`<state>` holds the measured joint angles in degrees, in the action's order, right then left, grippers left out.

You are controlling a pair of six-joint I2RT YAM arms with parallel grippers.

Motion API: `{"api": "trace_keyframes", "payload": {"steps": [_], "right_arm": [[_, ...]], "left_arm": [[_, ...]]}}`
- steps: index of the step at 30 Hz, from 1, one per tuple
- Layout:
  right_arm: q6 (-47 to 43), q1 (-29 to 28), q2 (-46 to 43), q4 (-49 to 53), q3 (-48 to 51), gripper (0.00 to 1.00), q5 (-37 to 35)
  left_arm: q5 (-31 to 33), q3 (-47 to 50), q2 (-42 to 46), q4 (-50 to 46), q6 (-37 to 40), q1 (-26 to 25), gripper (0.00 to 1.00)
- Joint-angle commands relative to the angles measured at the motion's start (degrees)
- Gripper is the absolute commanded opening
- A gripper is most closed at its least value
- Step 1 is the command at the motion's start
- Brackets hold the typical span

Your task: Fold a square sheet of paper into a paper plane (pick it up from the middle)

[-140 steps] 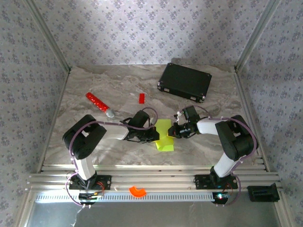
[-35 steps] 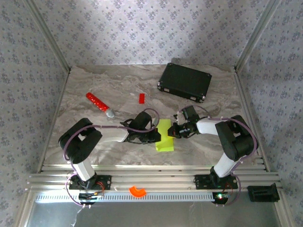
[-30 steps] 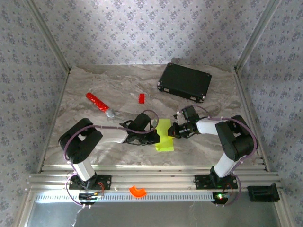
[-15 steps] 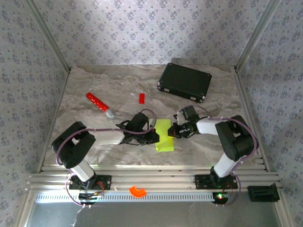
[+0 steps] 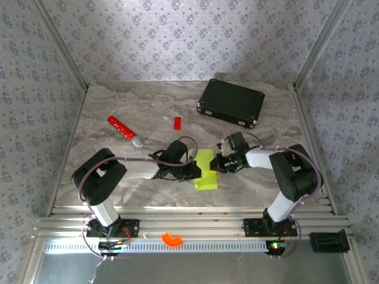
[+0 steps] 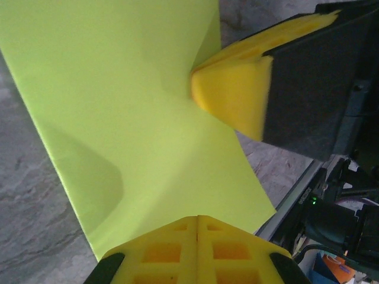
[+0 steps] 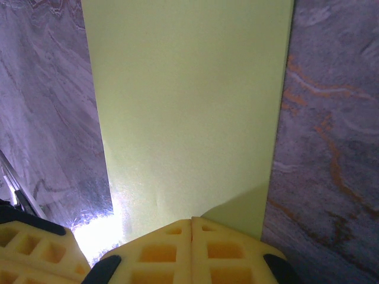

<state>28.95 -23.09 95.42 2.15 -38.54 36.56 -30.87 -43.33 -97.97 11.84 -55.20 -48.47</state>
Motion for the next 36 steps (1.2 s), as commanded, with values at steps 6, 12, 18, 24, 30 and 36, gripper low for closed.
{"api": "trace_keyframes", "payload": {"steps": [6, 12, 18, 24, 30, 36], "right_arm": [[-0.5, 0.1, 4.0, 7.8, 2.5, 0.0, -13.0], [-0.4, 0.1, 4.1, 7.9, 2.5, 0.0, -13.0], [-0.4, 0.1, 4.2, 8.0, 2.4, 0.0, -13.0], [-0.4, 0.1, 4.2, 8.1, 2.3, 0.0, -13.2], [-0.4, 0.0, 4.3, 8.3, 2.2, 0.0, -13.2], [-0.5, 0.0, 4.3, 8.3, 2.1, 0.0, -13.1]], "left_arm": [[-3.6, 5.6, -4.0, 2.5, 0.7, 0.3, 0.0], [-0.7, 8.8, -3.7, -2.2, 3.9, 0.4, 0.0], [2.2, 6.7, 1.6, -9.3, 6.7, 0.3, 0.0], [3.3, 1.2, 4.9, -10.6, 6.3, 0.0, 0.0], [-0.2, -2.4, 2.1, -4.1, 3.4, -0.6, 0.0], [-2.4, -1.5, -3.0, -0.8, 2.0, -1.5, 0.0]]}}
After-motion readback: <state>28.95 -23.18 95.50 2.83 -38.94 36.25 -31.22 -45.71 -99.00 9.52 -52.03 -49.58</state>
